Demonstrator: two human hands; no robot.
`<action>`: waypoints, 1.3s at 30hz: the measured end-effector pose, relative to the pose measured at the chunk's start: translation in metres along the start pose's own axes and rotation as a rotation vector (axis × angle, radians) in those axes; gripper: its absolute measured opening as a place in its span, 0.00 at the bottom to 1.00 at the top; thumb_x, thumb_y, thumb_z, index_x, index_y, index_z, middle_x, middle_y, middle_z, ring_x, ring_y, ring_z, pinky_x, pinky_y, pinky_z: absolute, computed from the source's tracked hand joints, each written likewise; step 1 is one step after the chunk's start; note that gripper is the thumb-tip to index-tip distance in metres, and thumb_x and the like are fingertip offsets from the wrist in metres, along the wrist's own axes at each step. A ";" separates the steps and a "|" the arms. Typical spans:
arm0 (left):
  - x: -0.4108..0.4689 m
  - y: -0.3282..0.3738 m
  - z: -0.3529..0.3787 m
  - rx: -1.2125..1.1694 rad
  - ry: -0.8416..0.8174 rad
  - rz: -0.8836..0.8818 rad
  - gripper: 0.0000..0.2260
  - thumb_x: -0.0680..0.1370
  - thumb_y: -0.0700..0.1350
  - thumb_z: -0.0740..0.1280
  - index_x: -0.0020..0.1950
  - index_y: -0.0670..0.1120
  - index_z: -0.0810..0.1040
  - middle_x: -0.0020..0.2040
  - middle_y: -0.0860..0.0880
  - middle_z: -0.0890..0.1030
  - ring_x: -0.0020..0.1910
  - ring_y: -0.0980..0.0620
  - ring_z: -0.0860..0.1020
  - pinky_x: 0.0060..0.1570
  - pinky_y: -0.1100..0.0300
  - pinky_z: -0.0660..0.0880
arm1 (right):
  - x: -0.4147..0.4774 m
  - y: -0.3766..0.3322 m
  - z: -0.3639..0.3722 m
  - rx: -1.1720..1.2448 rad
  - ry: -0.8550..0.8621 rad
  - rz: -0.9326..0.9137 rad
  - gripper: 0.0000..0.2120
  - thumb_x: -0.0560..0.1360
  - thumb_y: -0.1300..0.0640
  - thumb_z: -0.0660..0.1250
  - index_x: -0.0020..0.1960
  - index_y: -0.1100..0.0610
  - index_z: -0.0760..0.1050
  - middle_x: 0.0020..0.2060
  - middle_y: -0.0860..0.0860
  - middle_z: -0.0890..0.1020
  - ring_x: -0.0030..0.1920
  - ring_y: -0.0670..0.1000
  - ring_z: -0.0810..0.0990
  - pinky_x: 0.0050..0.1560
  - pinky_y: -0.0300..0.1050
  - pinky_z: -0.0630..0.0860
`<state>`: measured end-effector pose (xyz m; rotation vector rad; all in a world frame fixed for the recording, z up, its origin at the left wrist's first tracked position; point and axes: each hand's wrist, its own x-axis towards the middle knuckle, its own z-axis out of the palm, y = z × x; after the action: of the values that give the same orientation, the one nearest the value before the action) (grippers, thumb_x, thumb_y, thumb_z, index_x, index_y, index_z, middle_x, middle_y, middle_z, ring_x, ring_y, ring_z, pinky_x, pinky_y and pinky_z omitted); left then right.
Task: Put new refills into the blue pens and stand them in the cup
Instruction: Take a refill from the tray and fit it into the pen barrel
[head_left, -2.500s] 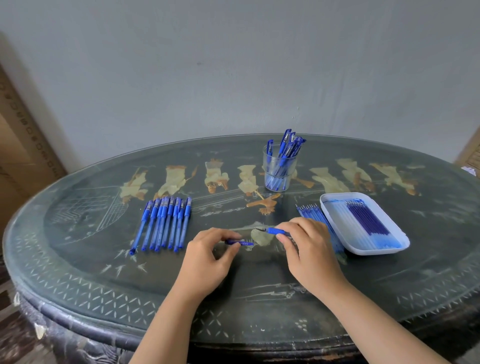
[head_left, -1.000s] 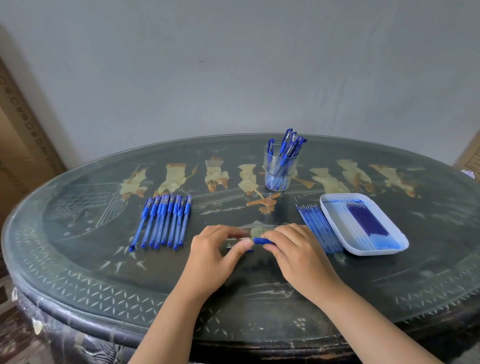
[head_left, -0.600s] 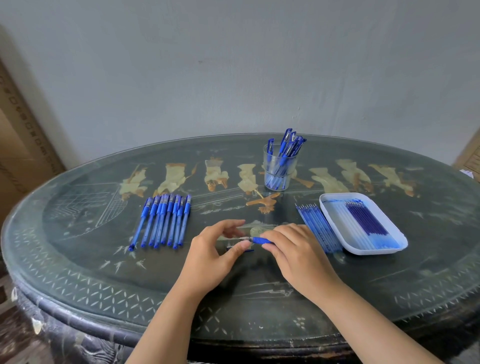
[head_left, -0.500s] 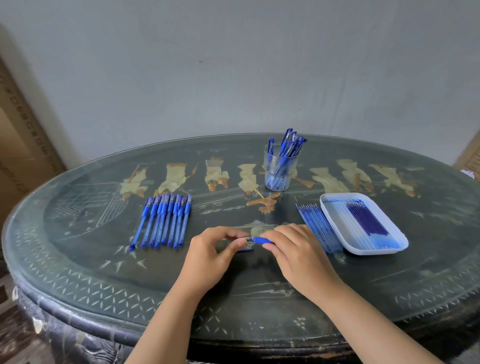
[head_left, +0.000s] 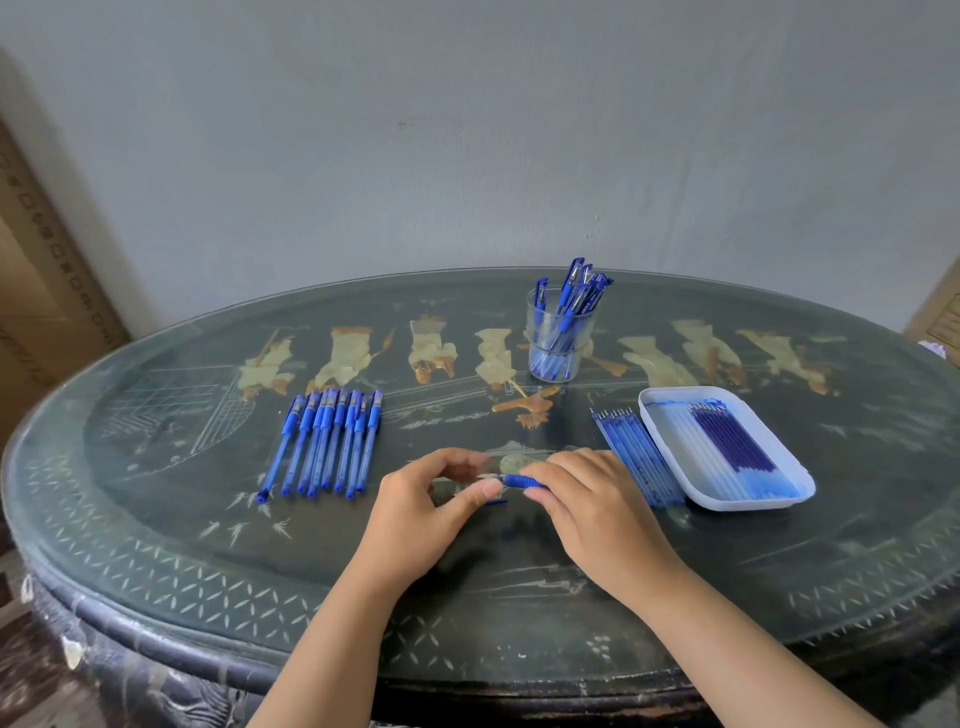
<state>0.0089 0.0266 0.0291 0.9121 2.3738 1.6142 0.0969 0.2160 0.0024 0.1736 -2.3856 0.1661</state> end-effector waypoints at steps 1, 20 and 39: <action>0.000 0.000 -0.001 -0.015 -0.009 0.007 0.12 0.70 0.54 0.73 0.53 0.56 0.82 0.46 0.61 0.84 0.49 0.64 0.80 0.46 0.72 0.69 | 0.000 0.000 0.000 -0.001 0.000 -0.001 0.10 0.79 0.53 0.61 0.52 0.54 0.80 0.42 0.47 0.79 0.42 0.52 0.78 0.45 0.48 0.75; -0.002 -0.001 -0.011 -0.194 0.141 -0.112 0.05 0.75 0.39 0.72 0.44 0.49 0.83 0.41 0.55 0.84 0.38 0.61 0.79 0.43 0.68 0.73 | 0.000 0.001 0.000 -0.020 0.043 0.064 0.12 0.80 0.53 0.59 0.52 0.56 0.81 0.42 0.47 0.80 0.41 0.50 0.76 0.44 0.45 0.72; -0.007 -0.017 -0.011 0.314 0.016 0.124 0.13 0.70 0.41 0.75 0.47 0.58 0.80 0.45 0.64 0.80 0.49 0.60 0.76 0.48 0.74 0.69 | 0.001 0.000 -0.002 -0.030 0.044 0.068 0.12 0.79 0.54 0.60 0.50 0.56 0.81 0.41 0.48 0.80 0.40 0.51 0.77 0.42 0.48 0.73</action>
<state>0.0027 0.0099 0.0176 1.1227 2.6798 1.3084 0.0974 0.2164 0.0039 0.0737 -2.3499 0.1647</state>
